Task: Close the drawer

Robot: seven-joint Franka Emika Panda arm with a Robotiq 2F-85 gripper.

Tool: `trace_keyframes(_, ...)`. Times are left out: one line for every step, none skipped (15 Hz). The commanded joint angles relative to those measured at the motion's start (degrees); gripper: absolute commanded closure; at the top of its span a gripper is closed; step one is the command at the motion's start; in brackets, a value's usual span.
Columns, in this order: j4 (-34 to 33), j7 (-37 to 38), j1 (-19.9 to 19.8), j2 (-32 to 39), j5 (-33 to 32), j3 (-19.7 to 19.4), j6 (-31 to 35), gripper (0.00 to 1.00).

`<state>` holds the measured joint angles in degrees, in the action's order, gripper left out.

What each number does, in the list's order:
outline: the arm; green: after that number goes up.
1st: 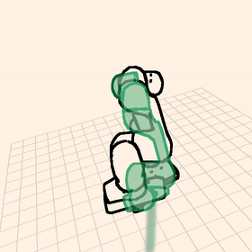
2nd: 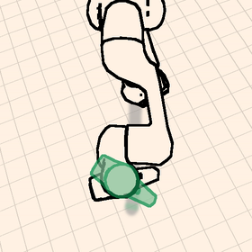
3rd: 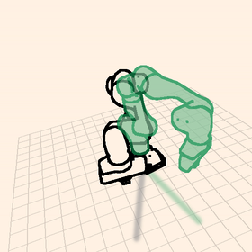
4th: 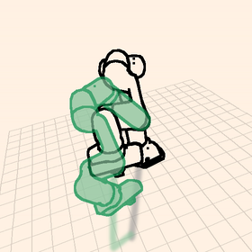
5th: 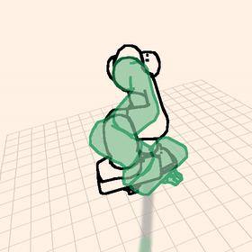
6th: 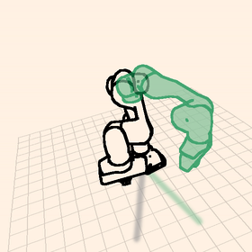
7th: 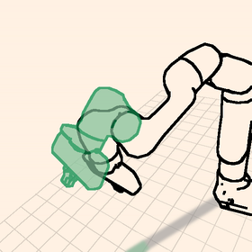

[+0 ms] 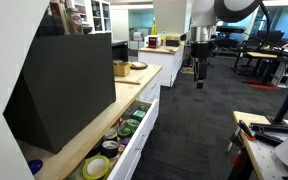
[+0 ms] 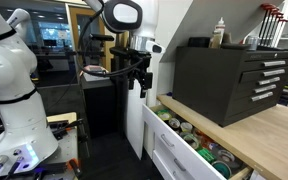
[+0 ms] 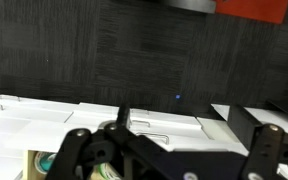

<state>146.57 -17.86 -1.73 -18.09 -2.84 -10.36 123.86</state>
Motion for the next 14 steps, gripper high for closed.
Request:
trace_keyframes(-1.1, -1.1, 0.9, 5.5, 2.4, 1.8, 6.9, 0.00)
trace_keyframes(-1.1, -0.8, 0.9, 6.2, 2.4, 2.5, 9.4, 0.00)
trace_keyframes(-1.1, -0.8, 0.9, 7.0, 2.3, 3.1, 11.4, 0.00)
trace_keyframes(-1.1, -0.4, 0.8, 7.3, 2.0, 3.8, 13.0, 0.00)
trace_keyframes(-1.2, -0.4, 0.8, 7.6, 1.7, 4.3, 13.7, 0.00)
trace_keyframes(-0.6, -0.1, 0.0, 6.9, 1.4, 4.1, 11.7, 0.00)
trace_keyframes(-0.7, -0.1, 0.1, 7.2, 1.3, 4.5, 12.4, 0.00)
trace_keyframes(-0.9, -0.1, 0.1, 7.3, 1.3, 4.7, 12.6, 0.00)
trace_keyframes(-0.9, -0.1, 0.1, 7.3, 1.3, 4.8, 12.6, 0.00)
trace_keyframes(-1.0, -0.1, 0.1, 7.4, 1.3, 4.8, 12.6, 0.00)
trace_keyframes(-1.0, -0.1, 0.1, 7.4, 1.3, 4.8, 12.6, 0.00)
trace_keyframes(-1.0, -0.1, 0.1, 7.4, 1.3, 4.8, 12.6, 0.00)
trace_keyframes(-1.0, -0.1, 0.1, 7.4, 1.3, 4.8, 12.6, 0.00)
trace_keyframes(-1.0, -0.1, 0.1, 7.4, 1.3, 4.8, 12.6, 0.00)
